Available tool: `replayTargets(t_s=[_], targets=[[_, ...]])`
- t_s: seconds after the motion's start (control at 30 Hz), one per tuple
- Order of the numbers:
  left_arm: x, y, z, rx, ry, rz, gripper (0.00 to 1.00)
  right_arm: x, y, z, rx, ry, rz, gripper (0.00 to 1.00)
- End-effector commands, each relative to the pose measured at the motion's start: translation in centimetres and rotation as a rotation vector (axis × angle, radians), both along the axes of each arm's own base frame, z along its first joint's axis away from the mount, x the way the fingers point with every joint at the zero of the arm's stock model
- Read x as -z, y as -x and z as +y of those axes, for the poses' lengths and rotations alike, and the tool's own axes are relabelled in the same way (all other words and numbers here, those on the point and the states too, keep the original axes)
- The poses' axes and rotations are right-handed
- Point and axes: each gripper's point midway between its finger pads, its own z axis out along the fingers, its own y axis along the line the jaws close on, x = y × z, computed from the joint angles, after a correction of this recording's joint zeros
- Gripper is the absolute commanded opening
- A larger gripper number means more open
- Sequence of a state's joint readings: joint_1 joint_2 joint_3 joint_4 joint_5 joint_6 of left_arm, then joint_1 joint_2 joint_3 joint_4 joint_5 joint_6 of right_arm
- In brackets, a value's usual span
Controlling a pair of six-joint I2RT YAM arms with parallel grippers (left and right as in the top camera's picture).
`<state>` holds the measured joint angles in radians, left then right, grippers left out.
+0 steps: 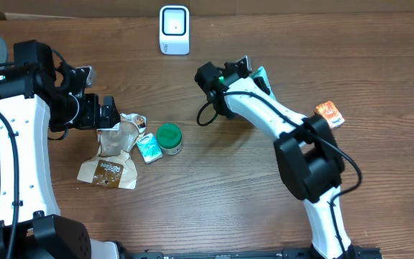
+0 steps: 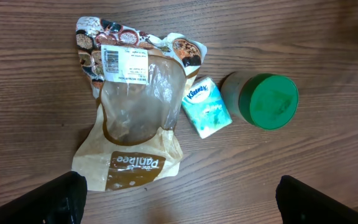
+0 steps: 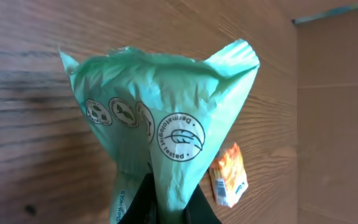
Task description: Scan the item barcode
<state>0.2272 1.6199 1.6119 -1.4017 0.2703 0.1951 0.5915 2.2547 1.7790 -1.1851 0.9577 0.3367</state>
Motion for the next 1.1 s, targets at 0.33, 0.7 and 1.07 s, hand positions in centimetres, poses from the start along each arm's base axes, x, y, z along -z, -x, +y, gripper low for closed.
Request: replayTargets(t_s=[0.33,0.7,1.07], targets=[[0.2,-0.1,-0.1,0.025,0.007,-0.003,1.0,4.2,1.8,2.4,0.006,-0.185,0.155,0.04],[0.2,-0.1,-0.1,0.025,0.007,-0.002,1.0,5.4,2.9,3.9,0.006,-0.282,0.228,0.08],[0.2,-0.1,-0.1,0.025,0.007,-0.003,0.99,6.0,4.9,7.8,-0.091,-0.31,0.289,0.22]])
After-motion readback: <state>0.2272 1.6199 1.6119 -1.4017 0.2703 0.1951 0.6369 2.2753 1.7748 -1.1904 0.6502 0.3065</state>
